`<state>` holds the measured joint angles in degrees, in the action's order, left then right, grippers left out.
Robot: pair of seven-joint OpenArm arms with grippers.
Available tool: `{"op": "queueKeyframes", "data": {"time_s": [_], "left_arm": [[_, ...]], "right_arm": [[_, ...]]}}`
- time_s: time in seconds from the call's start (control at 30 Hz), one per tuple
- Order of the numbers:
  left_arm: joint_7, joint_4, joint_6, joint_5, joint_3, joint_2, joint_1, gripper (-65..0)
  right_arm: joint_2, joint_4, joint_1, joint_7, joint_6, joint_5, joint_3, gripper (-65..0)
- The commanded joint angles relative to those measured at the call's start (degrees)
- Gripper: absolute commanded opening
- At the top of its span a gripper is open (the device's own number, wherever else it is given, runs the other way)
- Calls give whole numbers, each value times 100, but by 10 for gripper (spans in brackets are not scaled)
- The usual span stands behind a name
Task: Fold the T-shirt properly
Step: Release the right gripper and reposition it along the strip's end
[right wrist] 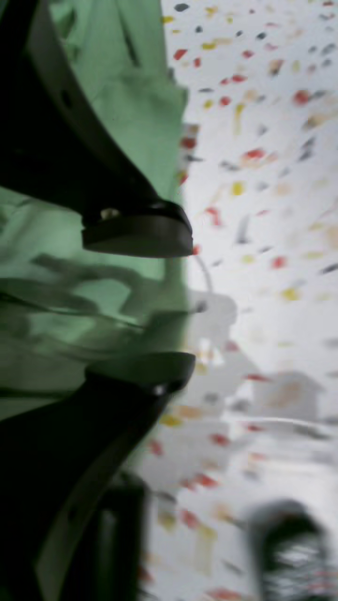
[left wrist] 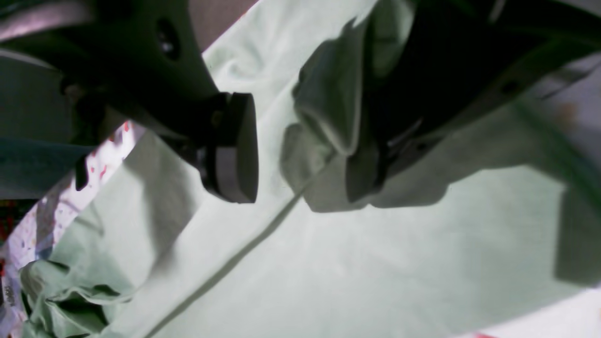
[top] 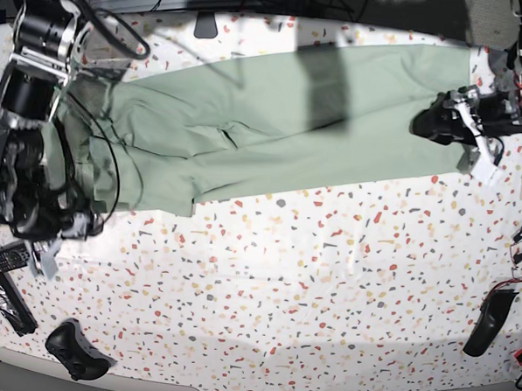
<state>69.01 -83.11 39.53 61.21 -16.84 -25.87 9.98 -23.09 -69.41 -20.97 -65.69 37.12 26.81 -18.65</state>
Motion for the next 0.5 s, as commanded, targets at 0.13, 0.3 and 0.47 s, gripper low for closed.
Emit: {"op": "queueKeyframes", "data": {"time_s": [0.13,0.3,0.47], "left_arm": [[-50,-101,47,118,-37,17,-63,-371],[-48,-101,47,120,-37,31,-63,-371],[-48,-101,47,118,-37,28,-63,-371]], "right_arm": [[-87,-107,129,131,146,251,-120,-336],[-83,-107,326,131,142,175,-120,-336],[-83,-107,326,131,122,149,-120,-347]]}}
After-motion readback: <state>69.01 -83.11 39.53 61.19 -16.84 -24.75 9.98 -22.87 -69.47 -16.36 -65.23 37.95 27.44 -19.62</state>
